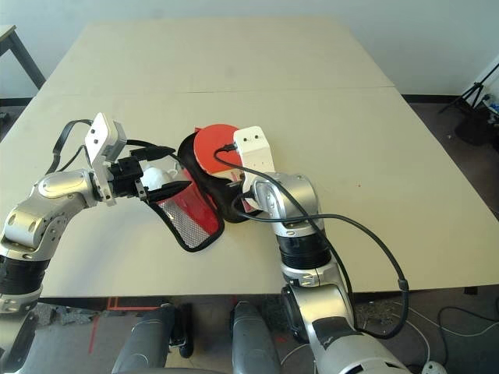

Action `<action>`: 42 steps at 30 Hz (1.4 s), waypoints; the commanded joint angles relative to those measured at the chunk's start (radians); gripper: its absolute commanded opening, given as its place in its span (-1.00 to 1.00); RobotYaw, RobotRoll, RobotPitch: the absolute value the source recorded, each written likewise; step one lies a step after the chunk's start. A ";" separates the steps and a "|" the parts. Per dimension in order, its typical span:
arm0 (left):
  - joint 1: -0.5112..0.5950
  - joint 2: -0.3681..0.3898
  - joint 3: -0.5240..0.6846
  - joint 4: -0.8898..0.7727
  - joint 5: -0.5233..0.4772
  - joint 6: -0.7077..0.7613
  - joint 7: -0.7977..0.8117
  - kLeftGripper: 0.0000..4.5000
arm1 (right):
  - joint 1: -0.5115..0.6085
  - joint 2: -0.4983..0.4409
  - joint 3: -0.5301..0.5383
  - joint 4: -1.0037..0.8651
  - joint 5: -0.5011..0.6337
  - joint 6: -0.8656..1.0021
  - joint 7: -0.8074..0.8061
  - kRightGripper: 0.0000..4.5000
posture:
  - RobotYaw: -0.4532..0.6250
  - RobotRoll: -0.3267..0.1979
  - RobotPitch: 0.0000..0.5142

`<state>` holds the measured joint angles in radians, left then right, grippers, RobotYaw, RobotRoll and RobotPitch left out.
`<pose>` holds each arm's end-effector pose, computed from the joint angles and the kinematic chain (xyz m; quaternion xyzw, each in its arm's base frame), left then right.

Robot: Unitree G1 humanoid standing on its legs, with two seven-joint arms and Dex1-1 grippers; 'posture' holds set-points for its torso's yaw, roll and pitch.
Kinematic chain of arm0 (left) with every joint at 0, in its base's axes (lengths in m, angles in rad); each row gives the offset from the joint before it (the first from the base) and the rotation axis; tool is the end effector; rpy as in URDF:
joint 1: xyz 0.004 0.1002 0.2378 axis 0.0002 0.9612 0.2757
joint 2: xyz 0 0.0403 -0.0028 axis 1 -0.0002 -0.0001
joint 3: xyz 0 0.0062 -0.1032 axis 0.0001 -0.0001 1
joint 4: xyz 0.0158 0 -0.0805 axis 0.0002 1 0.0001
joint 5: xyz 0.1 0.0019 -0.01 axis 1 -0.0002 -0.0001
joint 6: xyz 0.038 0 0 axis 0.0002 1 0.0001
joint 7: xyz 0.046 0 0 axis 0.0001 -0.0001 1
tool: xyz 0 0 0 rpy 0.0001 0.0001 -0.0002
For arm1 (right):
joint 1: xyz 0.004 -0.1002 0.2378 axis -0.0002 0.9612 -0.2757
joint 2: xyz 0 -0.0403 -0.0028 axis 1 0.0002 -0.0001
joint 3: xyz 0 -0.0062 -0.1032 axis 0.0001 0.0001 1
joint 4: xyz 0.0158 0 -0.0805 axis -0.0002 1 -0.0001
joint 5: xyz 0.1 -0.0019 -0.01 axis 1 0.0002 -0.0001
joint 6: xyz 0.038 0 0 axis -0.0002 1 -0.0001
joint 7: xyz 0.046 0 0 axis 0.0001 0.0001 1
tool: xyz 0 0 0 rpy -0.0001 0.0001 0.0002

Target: Store the ping-pong paddle in its case and zip it.

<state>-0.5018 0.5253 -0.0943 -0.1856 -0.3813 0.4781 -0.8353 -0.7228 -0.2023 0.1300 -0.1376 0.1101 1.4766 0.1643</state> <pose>0.2682 0.1823 0.1835 0.1288 -0.0202 -0.4996 0.8564 0.2787 -0.1211 0.1755 -0.1198 0.3261 0.1501 0.9256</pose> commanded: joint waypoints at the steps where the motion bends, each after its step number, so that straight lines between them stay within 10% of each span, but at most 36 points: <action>1: 0.010 -0.003 -0.012 -0.007 0.011 -0.002 0.000 1.00 | -0.001 -0.011 0.034 0.015 0.010 -0.025 0.019 -0.51 | -0.23 0.25 -0.43; 17: 0.008 -0.010 -0.023 0.003 0.021 -0.013 -0.004 1.00 | 0.002 0.001 0.022 0.069 0.007 -0.074 0.029 -0.51 | -0.23 0.25 -0.44; 28: -0.012 0.003 -0.014 -0.021 0.005 0.013 -0.007 1.00 | 0.042 -0.120 -0.035 -0.039 0.094 -0.128 0.167 0.98 | -0.22 0.25 -0.42; 31: -0.024 0.018 0.002 -0.051 -0.014 0.046 -0.007 1.00 | 0.069 -0.218 -0.025 -0.065 0.119 -0.205 0.249 0.99 | -0.22 0.25 -0.41; 38: -0.049 0.141 0.111 -0.142 -0.102 0.169 -0.023 1.00 | 0.134 -0.406 -0.034 -0.017 0.135 -0.478 0.437 0.99 | -0.21 0.25 -0.40; 42: -0.031 0.335 0.187 -0.132 -0.109 0.219 -0.098 1.00 | 0.164 -0.448 -0.051 0.073 0.125 -0.689 0.531 0.99 | -0.21 0.25 -0.40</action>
<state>-0.5479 0.8128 0.0662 -0.3152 -0.4922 0.6770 -0.8983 -0.5707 -0.6436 0.0902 -0.0988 0.2321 0.8567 0.6628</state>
